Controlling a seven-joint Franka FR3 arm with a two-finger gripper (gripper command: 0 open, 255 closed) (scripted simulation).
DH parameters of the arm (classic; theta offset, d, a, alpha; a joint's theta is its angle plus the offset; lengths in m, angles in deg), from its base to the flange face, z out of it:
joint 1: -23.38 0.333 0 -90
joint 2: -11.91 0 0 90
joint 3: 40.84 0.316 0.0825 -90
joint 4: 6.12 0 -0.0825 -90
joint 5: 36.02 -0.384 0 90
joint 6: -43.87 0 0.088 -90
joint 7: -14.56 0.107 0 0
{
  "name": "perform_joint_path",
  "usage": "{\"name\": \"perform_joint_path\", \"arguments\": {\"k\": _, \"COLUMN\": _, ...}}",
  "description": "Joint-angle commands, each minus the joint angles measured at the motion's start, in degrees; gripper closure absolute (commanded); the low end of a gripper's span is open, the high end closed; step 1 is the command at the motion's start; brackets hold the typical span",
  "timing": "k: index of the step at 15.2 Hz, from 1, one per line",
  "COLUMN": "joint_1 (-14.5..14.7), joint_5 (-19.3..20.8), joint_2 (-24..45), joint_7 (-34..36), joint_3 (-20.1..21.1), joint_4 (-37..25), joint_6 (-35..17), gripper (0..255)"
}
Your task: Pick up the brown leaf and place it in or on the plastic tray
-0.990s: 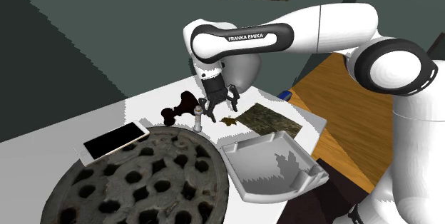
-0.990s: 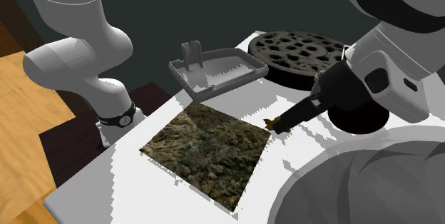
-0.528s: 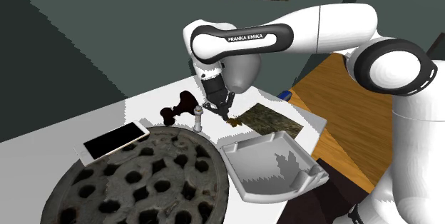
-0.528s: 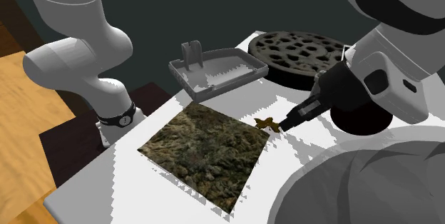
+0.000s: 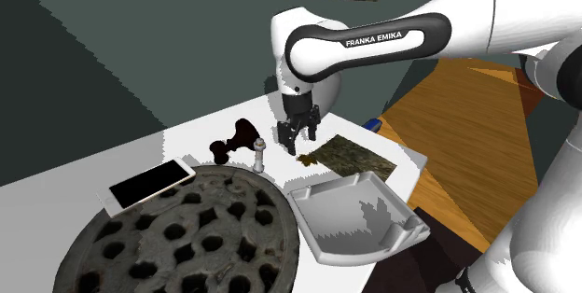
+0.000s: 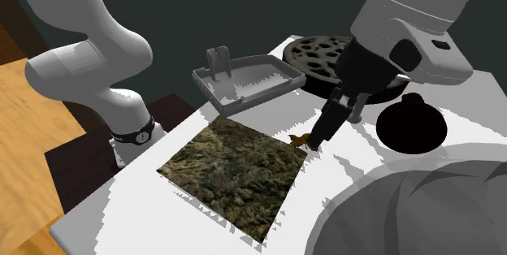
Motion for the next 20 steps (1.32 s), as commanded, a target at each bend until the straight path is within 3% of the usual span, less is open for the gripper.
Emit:
{"name": "perform_joint_path", "arguments": {"k": 1, "joint_1": -1.3, "joint_5": -1.4, "joint_2": -5.4, "joint_7": -9.3, "joint_3": 0.3, "joint_4": 6.7, "joint_6": -6.3, "gripper": 0}}
{"name": "perform_joint_path", "arguments": {"k": 8, "joint_1": -1.2, "joint_5": -1.2, "joint_2": -5.2, "joint_7": -9.2, "joint_3": 0.1, "joint_4": 11.5, "joint_6": -11.3, "gripper": 0}}
{"name": "perform_joint_path", "arguments": {"k": 15, "joint_1": -1.2, "joint_5": -1.2, "joint_2": -5.2, "joint_7": -9.2, "joint_3": 0.1, "joint_4": 11.5, "joint_6": -11.3, "gripper": 0}}
{"name": "perform_joint_path", "arguments": {"k": 16, "joint_1": -1.2, "joint_5": -1.2, "joint_2": -5.2, "joint_7": -9.2, "joint_3": 0.1, "joint_4": 11.5, "joint_6": -11.3, "gripper": 255}}
{"name": "perform_joint_path", "arguments": {"k": 20, "joint_1": -1.2, "joint_5": -1.2, "joint_2": -5.2, "joint_7": -9.2, "joint_3": 0.1, "joint_4": 11.5, "joint_6": -11.3, "gripper": 255}}
